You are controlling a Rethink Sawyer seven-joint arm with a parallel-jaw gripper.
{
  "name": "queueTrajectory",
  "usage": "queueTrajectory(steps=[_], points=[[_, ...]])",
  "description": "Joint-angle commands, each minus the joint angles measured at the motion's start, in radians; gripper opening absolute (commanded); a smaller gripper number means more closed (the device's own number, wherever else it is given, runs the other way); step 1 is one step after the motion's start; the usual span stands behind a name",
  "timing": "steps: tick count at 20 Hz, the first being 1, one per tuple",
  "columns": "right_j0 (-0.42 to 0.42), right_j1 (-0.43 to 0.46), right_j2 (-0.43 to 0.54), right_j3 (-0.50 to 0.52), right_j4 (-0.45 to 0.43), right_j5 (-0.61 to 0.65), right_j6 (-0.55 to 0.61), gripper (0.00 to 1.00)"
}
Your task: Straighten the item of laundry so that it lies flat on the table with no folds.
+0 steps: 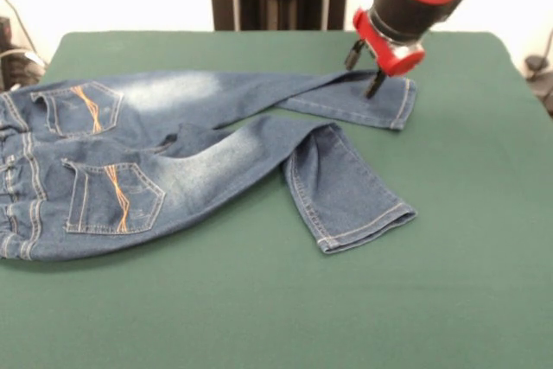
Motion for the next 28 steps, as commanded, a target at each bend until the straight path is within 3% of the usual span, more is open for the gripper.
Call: queueTrajectory(steps=[1,9,18,28], points=[[0.023,0.006,0.112,0.104,0.096,0.013,0.257,1.0],[0.026,0.057,0.132,0.133,0.133,-0.073,0.256,1.0],[0.034,0.067,0.118,0.189,0.15,-0.055,0.25,1.0],[0.004,0.167,0.178,0.155,0.201,-0.205,0.247,1.0]])
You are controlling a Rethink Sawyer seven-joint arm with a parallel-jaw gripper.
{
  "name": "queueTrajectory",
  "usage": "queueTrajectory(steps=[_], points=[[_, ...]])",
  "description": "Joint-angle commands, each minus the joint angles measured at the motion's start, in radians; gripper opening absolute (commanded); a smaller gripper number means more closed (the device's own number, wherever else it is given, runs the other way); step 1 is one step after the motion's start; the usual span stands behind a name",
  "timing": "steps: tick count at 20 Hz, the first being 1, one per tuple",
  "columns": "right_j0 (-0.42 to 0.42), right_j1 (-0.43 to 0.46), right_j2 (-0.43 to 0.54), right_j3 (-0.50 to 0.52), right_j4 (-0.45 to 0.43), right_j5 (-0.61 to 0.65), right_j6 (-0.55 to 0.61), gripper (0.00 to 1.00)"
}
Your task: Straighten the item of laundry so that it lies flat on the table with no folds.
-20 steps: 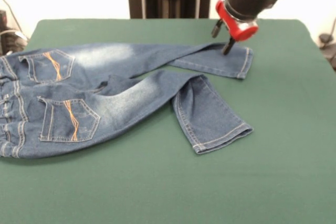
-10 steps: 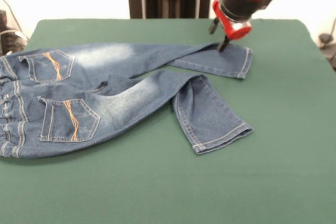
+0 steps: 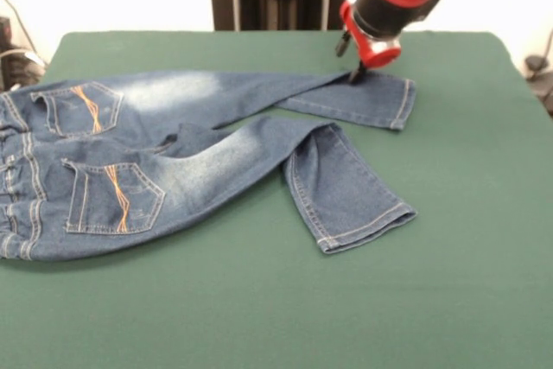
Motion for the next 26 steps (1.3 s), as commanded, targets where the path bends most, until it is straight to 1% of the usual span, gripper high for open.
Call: queueTrajectory(steps=[1,9,12,16,17,20,23,26], points=[[0.01,0.119,0.172,0.026,0.112,-0.154,0.253,1.0],[0.027,0.102,0.196,0.034,0.155,-0.171,0.254,1.0],[0.027,0.079,0.205,0.053,0.162,-0.172,0.24,1.0],[0.04,0.024,0.213,0.082,0.165,-0.165,0.224,1.0],[0.031,0.006,0.233,0.099,0.169,-0.186,0.211,1.0],[0.027,-0.012,0.254,0.115,0.165,-0.246,0.199,1.0],[0.004,-0.026,0.286,0.134,0.148,-0.322,0.179,1.0],[-0.002,-0.03,0.291,0.138,0.141,-0.343,0.18,1.0]])
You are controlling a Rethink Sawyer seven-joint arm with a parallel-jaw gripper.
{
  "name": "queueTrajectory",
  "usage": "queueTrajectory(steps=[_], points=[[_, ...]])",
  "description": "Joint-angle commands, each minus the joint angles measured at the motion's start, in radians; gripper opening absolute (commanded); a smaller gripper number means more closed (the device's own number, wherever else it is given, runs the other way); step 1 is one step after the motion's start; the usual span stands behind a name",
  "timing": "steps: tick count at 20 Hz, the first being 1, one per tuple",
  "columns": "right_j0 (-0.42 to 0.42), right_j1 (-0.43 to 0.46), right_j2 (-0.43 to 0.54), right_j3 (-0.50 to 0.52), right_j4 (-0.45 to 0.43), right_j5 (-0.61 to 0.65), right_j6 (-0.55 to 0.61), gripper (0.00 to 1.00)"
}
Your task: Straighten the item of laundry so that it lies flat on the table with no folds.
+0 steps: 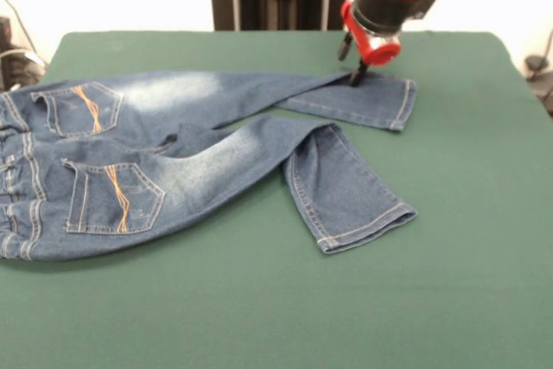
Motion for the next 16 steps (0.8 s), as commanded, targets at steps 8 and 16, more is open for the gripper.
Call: queueTrajectory(steps=[8,16], points=[[-0.027,0.017,0.286,0.039,0.059,-0.213,0.172,1.0],[-0.002,0.05,0.248,-0.004,0.049,-0.176,0.169,0.0]])
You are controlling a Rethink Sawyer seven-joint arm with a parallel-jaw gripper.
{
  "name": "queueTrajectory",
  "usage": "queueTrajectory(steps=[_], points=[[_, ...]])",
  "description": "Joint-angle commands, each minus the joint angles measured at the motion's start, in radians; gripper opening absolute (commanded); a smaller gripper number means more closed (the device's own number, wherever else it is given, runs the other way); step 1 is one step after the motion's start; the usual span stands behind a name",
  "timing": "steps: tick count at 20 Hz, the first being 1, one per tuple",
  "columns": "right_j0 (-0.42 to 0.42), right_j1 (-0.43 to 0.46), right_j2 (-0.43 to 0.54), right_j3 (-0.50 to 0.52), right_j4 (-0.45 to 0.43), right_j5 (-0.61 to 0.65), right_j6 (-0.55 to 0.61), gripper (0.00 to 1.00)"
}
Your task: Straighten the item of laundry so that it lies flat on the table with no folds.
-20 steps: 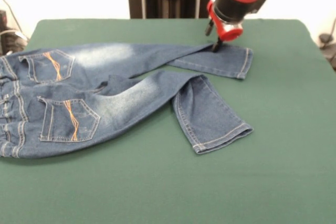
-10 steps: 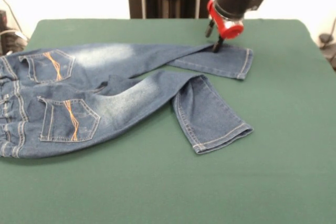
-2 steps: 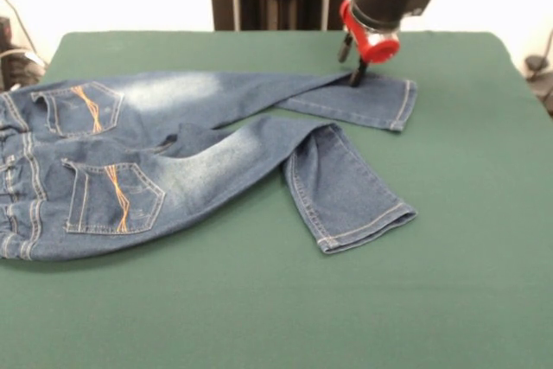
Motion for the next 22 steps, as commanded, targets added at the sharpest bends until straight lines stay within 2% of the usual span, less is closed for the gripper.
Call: queueTrajectory(steps=[1,12,16,17,19,22], points=[[0.052,0.093,0.176,-0.073,0.051,-0.053,0.175,0.0],[0.063,0.079,0.173,-0.07,0.067,-0.045,0.196,0.0],[0.085,-0.023,0.125,-0.071,0.054,0.283,0.268,0.0],[0.082,-0.07,0.116,-0.069,0.037,0.408,0.303,0.0],[0.102,-0.125,0.067,-0.088,-0.011,0.579,0.343,0.0],[0.125,-0.177,0.007,-0.118,-0.06,0.759,0.374,0.0]])
